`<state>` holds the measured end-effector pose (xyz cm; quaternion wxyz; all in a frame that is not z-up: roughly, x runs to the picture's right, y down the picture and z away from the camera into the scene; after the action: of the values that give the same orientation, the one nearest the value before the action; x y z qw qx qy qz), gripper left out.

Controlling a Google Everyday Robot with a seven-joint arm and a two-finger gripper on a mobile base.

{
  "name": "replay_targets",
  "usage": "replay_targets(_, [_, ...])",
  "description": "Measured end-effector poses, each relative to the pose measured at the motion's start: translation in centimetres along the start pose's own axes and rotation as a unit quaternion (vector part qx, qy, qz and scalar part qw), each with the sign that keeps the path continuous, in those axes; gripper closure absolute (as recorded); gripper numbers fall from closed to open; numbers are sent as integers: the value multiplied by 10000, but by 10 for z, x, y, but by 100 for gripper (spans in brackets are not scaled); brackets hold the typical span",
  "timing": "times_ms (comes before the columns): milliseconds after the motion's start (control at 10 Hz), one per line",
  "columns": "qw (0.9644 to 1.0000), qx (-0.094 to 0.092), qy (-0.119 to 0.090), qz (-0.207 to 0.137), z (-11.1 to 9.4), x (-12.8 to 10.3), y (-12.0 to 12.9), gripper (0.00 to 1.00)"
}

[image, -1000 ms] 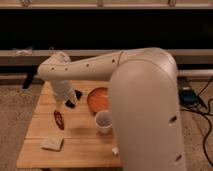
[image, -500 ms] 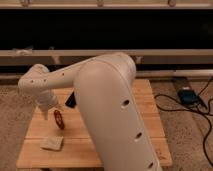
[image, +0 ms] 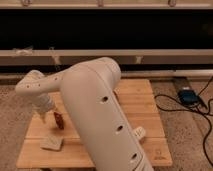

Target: Place the pepper in the ceramic cup

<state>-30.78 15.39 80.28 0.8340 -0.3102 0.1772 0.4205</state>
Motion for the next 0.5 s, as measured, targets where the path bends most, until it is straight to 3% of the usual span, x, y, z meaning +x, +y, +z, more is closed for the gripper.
replay_targets(300, [9999, 90, 35, 98, 10, -14, -12, 35])
replay_targets(500, [9997, 49, 92, 243, 18, -21, -28, 35])
